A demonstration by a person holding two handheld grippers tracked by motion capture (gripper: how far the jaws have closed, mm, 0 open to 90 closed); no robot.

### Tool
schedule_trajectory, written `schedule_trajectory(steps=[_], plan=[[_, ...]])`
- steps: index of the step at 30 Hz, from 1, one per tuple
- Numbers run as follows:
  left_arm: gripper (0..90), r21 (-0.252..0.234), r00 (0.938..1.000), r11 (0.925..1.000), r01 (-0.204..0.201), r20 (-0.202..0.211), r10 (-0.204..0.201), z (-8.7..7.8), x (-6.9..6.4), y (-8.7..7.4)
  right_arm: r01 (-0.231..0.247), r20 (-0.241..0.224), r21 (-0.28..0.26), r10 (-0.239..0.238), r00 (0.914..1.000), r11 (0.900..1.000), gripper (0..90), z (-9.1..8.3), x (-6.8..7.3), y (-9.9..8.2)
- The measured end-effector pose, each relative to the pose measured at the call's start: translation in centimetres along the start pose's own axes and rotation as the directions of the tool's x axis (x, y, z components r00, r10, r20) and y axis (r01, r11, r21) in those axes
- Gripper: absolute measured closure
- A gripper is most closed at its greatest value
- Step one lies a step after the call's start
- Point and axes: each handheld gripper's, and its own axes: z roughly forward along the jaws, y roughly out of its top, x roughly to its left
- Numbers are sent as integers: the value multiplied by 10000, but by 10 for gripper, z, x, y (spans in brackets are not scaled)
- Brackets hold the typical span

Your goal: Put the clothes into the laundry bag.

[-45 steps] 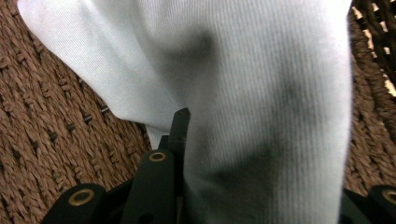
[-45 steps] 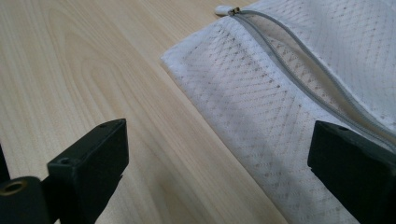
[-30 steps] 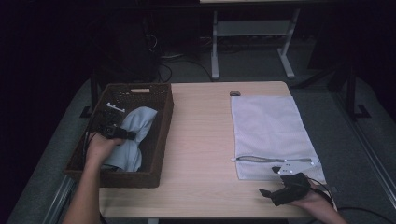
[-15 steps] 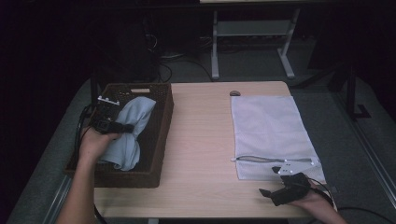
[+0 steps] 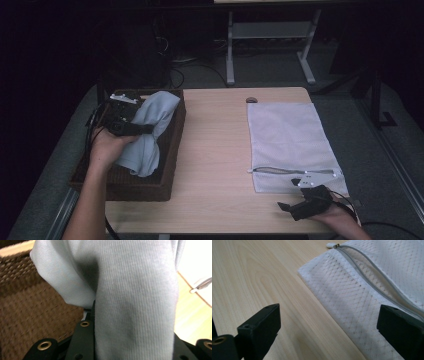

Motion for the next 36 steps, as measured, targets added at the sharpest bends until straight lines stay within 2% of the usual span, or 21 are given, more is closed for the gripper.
schedule_trajectory(steps=[6, 10, 16, 20, 27, 32, 34, 36], plan=[[682, -306, 9983, 9983, -498, 286, 507, 1, -21, 14, 2, -22, -19, -2, 10000, 10000, 50, 0, 0, 0], [681, -473, 9941, 9949, -892, 572, 918, 6, -38, 27, 11, -32, -14, -11, 10000, 10000, 50, 0, -1, 0], [681, -610, 9892, 9913, -1163, 822, 1211, 13, -54, 38, -9, -38, -14, 8, 10000, 10000, 50, 0, -1, -1], [681, -669, 9831, 9875, -1429, 1061, 1494, 21, -68, 47, -32, -26, -21, 32, 10000, 10000, 50, -1, -1, -1], [681, -947, 9746, 9833, -1553, 1479, 1682, 33, -85, 53, -47, -31, -31, 47, 10000, 10000, 50, -1, -1, -1], [681, -892, 9653, 9797, -1798, 1756, 1932, 48, -99, 57, -20, -31, -43, 20, 10000, 10000, 50, -2, -1, -1], [681, -892, 9643, 9796, -1802, 1806, 1938, 51, -102, 57, -12, -34, -41, 12, 10000, 10000, 50, -2, -1, -1], [681, -709, 9593, 9761, -2055, 1827, 2153, 58, -108, 59, -16, -39, -37, 16, 10000, 10000, 50, -2, -1, -1]])
